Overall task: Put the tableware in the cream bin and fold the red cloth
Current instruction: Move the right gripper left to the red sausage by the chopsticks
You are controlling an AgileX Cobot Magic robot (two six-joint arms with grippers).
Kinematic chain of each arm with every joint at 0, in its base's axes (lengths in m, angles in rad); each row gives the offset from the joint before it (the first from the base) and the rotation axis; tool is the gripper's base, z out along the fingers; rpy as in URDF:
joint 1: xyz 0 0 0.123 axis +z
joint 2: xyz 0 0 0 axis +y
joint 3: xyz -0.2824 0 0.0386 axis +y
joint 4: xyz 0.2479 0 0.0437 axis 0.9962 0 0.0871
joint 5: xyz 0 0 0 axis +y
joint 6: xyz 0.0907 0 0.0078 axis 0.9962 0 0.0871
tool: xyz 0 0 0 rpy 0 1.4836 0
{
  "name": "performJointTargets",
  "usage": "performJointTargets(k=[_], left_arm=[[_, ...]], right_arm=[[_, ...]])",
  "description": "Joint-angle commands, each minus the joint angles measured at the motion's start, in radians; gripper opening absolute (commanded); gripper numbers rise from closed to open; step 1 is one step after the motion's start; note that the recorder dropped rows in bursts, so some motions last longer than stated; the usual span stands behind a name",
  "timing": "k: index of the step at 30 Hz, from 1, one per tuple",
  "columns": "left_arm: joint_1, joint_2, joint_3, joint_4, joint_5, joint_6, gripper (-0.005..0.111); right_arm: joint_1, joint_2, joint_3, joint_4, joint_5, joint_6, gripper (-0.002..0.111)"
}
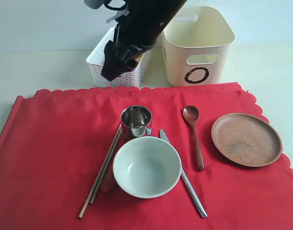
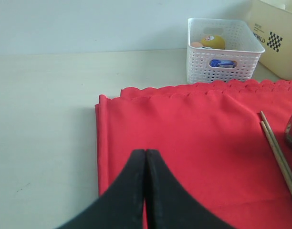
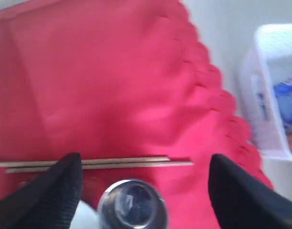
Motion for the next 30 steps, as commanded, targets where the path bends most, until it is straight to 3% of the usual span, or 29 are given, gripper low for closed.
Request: performJointTargets(k=[1,17,30], left_arm=[[-0.005,0.002,-0.003,0.002,-0.01,-0.006,0.0],[-0.005,0.002,-0.003,0.002,-0.01,-0.006,0.0],[-0.005,0.002,-0.003,0.002,-0.01,-0.006,0.0]], right_arm=[[0.004,-0.011,-0.007,0.201,0.158,-0.252,0.07],[0.216,0.049,-0.007,0.013,0.195,-0.282,0.07],[0.372,0.165,-0.007,-0.215,0.195,-0.178,0.07]])
